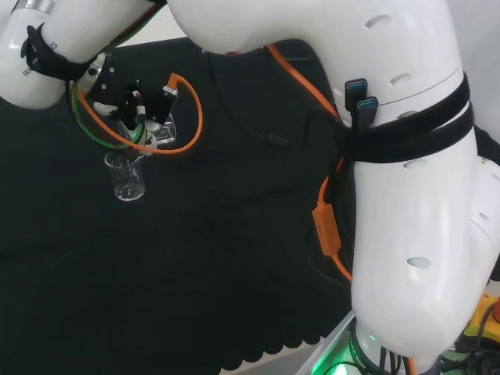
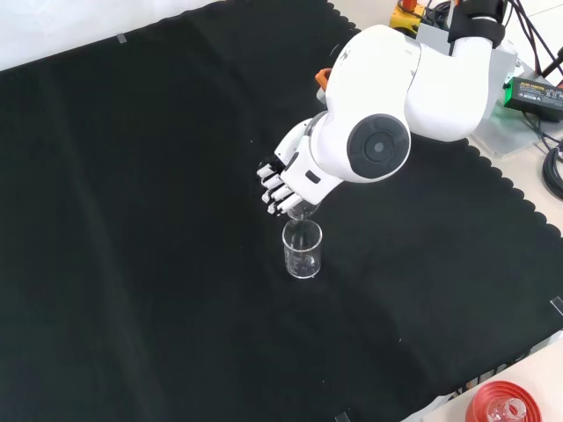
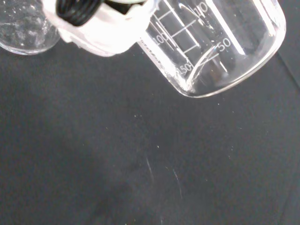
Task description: Pour the water from the handheld beaker into the one on the table.
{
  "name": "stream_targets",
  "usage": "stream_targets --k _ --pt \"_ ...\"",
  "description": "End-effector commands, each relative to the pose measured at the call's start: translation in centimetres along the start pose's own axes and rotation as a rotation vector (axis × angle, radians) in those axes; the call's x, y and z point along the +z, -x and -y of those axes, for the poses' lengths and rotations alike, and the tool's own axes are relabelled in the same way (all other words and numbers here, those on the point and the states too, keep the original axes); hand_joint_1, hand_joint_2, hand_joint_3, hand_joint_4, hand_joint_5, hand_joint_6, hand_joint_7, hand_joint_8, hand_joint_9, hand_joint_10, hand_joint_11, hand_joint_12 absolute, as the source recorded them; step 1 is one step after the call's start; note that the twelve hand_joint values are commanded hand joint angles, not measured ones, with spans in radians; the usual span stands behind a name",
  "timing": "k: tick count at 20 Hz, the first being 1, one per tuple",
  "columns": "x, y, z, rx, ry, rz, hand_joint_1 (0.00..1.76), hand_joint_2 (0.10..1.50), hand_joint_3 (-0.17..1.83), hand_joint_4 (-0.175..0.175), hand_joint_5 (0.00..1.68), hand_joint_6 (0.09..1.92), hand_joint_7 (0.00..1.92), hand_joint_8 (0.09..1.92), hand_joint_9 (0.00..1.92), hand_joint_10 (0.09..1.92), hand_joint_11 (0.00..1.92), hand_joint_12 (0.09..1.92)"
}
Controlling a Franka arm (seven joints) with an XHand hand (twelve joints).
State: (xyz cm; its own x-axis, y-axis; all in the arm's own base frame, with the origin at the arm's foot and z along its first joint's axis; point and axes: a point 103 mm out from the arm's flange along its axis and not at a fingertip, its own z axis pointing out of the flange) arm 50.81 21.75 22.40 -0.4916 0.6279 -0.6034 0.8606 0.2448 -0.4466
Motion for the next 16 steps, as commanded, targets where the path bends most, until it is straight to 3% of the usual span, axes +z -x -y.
stream_targets --k 1,16 --pt "-0.1 0.0 0.0 -0.001 -0.007 0.012 1.3 1.08 -0.17 -0.117 1.12 0.75 1.39 0.51 1.39 0.96 1.13 0.85" --pt "-1.5 -0.4 0.2 0.002 -0.01 0.043 1.3 1.08 -0.17 -0.118 1.12 0.76 1.38 0.51 1.39 0.96 1.13 0.85"
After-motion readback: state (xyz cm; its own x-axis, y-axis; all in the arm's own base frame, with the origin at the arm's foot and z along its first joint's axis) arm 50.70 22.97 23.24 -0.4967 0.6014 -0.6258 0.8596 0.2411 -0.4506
